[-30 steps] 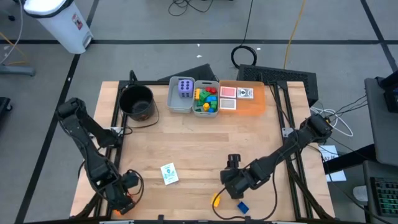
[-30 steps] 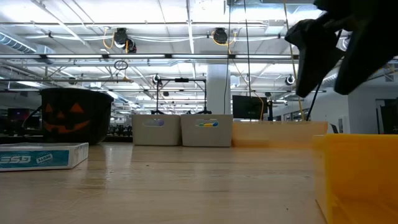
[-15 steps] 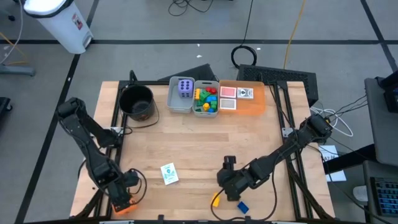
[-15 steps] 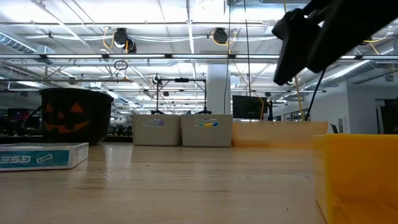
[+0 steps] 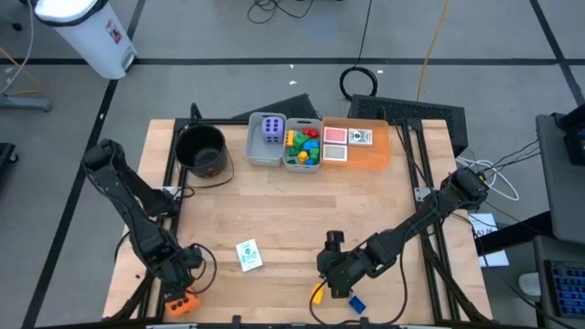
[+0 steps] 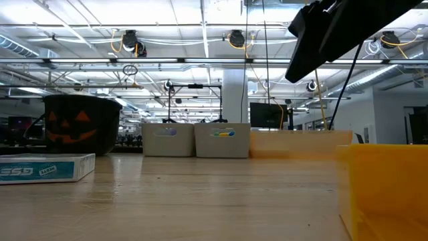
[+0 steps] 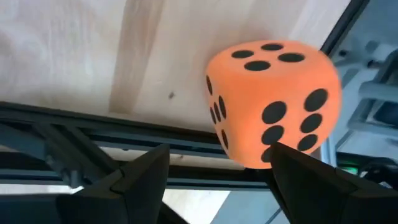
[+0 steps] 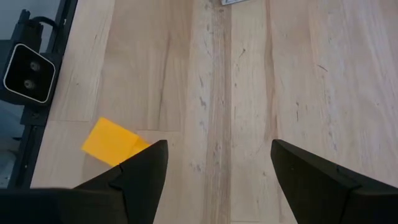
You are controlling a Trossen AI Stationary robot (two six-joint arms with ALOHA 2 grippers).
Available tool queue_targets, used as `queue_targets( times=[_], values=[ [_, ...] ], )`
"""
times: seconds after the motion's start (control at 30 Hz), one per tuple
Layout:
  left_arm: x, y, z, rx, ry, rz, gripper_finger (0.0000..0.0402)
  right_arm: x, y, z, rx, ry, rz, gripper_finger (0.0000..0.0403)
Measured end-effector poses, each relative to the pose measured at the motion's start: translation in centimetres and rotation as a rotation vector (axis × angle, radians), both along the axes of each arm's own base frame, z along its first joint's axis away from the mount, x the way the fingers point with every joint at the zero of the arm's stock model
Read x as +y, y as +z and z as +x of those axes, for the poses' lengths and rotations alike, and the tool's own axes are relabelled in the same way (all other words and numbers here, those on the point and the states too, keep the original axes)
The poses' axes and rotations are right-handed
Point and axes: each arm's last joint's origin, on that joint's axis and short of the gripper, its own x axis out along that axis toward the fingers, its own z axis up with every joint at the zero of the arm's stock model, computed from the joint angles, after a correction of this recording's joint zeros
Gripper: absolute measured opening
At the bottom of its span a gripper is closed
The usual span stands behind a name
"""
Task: Pick & Place Toys
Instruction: Put the orange dice into the left gray bin
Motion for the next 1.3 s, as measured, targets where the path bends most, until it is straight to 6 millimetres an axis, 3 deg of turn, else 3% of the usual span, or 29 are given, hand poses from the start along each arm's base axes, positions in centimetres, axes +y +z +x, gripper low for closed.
queue_targets(
  times=[0.23,0.4,0.6,1.3],
  values=[
    [2.4,1.9,-1.5,-0.136,0.119,-0.131,0.0282,-0.4,0.0,0.3,0.003,-0.045,0.027,0.0274],
    [3.0,1.4,-2.4,-0.196,0.199,-0.233,0.0282,-1.2,0.0,0.8,0.002,-0.076,0.032,0.0274],
    [1.7,0.0,-2.6,-0.209,0.192,-0.309,0.0282,-2.0,0.0,1.3,-0.003,-0.103,0.036,0.0274],
    [-0.8,-2.7,-2.4,-0.275,0.079,-0.199,0.0282,-3.4,0.4,2.6,-0.055,-0.139,0.094,0.0274]
  ],
)
